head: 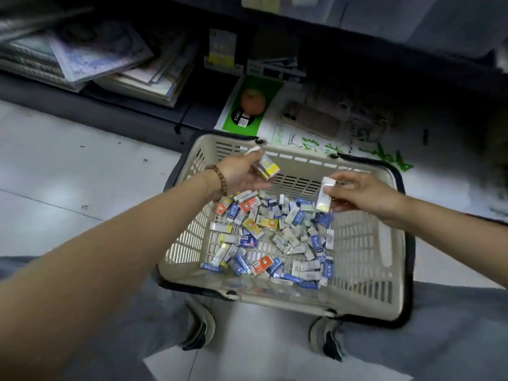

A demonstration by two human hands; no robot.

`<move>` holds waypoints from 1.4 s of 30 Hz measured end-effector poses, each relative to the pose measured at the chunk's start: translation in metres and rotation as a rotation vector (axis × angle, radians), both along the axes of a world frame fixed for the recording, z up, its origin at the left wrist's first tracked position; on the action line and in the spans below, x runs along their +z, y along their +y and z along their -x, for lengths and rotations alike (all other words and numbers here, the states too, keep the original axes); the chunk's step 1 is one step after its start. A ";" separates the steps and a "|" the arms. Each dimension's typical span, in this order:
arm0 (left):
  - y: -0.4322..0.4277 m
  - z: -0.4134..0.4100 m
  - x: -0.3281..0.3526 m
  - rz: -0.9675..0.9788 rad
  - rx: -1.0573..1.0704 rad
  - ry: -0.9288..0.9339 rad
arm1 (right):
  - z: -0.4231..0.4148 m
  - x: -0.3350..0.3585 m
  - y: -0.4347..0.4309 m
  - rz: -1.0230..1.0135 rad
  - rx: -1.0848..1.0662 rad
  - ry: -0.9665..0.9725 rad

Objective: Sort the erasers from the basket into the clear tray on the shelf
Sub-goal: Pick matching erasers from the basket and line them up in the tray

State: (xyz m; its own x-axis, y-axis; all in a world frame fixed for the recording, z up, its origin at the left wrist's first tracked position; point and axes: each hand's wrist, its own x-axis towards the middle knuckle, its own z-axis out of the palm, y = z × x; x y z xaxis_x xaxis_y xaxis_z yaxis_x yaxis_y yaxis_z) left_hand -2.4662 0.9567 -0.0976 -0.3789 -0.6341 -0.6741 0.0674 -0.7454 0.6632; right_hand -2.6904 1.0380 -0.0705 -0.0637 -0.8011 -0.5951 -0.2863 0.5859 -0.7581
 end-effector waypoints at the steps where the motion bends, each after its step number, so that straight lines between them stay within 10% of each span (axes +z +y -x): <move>1: -0.001 0.007 0.016 0.044 -0.099 -0.030 | 0.007 0.023 -0.001 0.054 -0.015 0.004; 18: 0.023 0.033 0.126 0.269 -0.229 0.141 | -0.021 0.128 -0.001 0.439 -0.005 -0.242; 31: 0.009 0.044 0.143 0.338 -0.298 0.140 | -0.025 0.124 -0.013 0.462 -0.203 -0.356; 42: -0.008 0.032 0.156 0.758 -0.349 0.011 | -0.019 0.145 -0.025 0.390 -0.166 -0.563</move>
